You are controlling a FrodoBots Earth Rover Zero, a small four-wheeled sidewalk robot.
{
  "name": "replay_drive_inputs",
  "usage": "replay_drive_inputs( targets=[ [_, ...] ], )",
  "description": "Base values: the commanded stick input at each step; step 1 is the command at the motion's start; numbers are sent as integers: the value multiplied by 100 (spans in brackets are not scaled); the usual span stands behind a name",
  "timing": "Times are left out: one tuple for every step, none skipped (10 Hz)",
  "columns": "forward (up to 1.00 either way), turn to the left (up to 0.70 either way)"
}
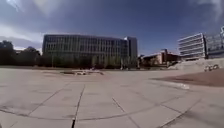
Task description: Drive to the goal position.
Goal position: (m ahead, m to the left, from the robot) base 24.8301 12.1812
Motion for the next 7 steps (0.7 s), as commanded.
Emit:
replay_drive_inputs(
  targets=[
    [50,0],
    [50,0],
    [50,0],
    [50,0],
    [50,0],
    [50,0],
    [50,0]
  ],
)
